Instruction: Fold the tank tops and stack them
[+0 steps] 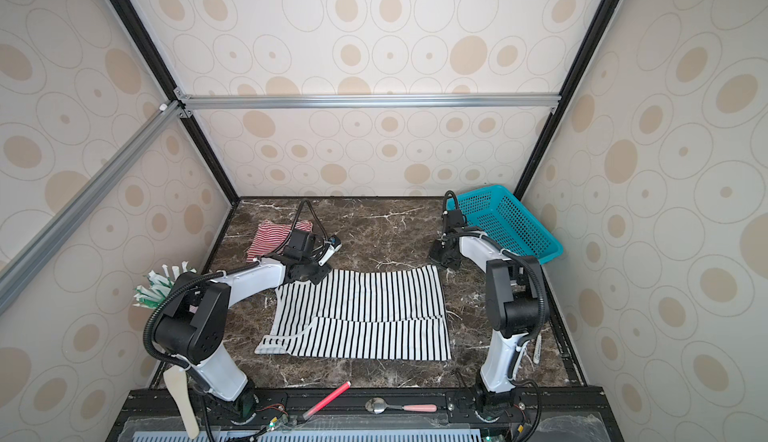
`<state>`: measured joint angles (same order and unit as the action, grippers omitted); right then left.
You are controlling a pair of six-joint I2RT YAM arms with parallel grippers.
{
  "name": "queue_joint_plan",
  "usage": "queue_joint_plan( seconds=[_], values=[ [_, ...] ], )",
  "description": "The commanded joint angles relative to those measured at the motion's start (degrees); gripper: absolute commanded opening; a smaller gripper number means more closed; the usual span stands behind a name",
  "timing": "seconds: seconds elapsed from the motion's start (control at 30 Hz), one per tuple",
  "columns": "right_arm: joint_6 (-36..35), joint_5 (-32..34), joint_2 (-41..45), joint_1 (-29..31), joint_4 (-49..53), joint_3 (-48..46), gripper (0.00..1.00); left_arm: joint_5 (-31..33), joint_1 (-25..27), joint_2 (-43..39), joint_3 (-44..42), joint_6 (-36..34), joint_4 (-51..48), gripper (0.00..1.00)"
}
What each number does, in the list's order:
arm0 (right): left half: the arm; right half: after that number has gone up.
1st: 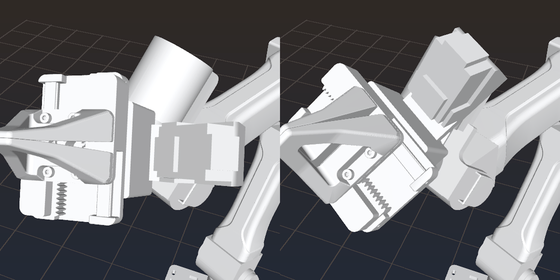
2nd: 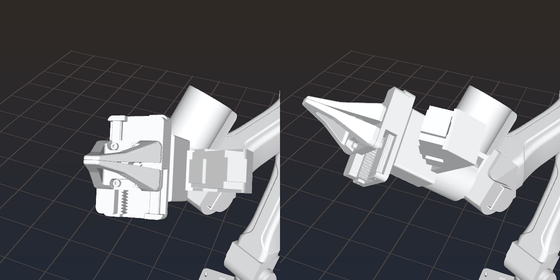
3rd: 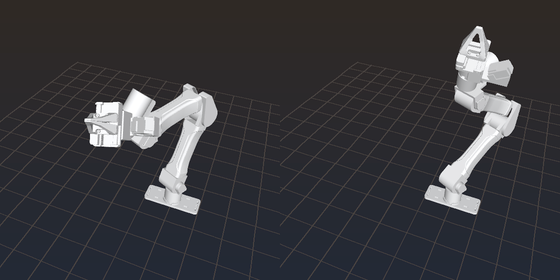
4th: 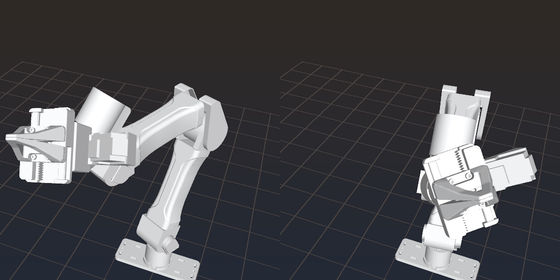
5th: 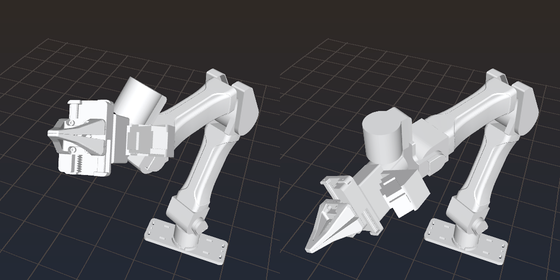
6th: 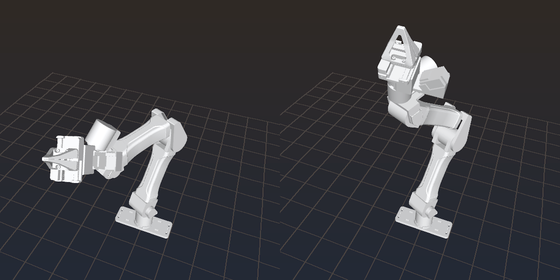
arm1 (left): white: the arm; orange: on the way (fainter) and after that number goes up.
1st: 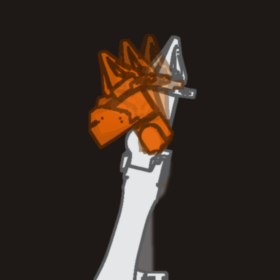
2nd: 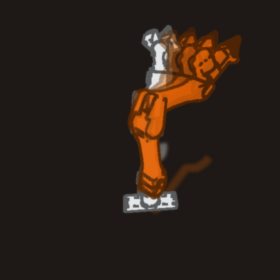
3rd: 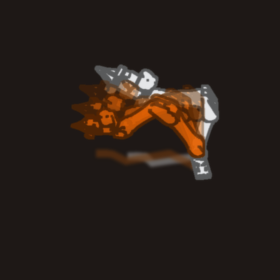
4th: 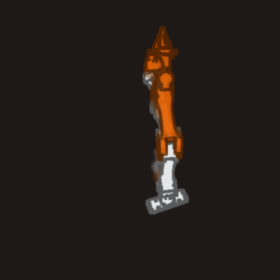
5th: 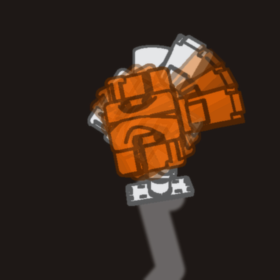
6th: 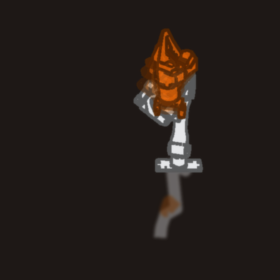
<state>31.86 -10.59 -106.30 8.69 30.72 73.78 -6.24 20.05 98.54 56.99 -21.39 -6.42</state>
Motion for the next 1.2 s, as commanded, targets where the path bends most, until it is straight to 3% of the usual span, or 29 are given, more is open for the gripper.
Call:
queue_joint_plan(
  seconds=[0.0,0.53,0.63,0.8,1.17],
  values=[
    [-0.7,-0.2,1.6,0.4,0.6,-1.1,0.0,-0.8,-1.0,2.1,3.5,0.9,-0.9,0.47],
    [-1.6,0.0,2.0,1.0,1.3,-1.1,0.0,-6.3,-3.0,6.9,4.2,0.1,-2.0,0.38],
    [-1.7,-0.1,2.0,1.1,1.4,-0.9,0.0,-6.2,-3.1,7.8,4.8,-0.1,-2.0,0.32],
    [-2.0,-0.1,2.2,1.1,1.8,-0.6,0.0,-6.5,-3.2,7.8,5.0,-0.6,-2.4,0.03],
    [-4.1,-0.7,9.5,1.1,-0.9,-6.5,0.0,-9.0,-3.2,-3.8,-0.9,-0.8,-1.6,0.0]
  ],
)
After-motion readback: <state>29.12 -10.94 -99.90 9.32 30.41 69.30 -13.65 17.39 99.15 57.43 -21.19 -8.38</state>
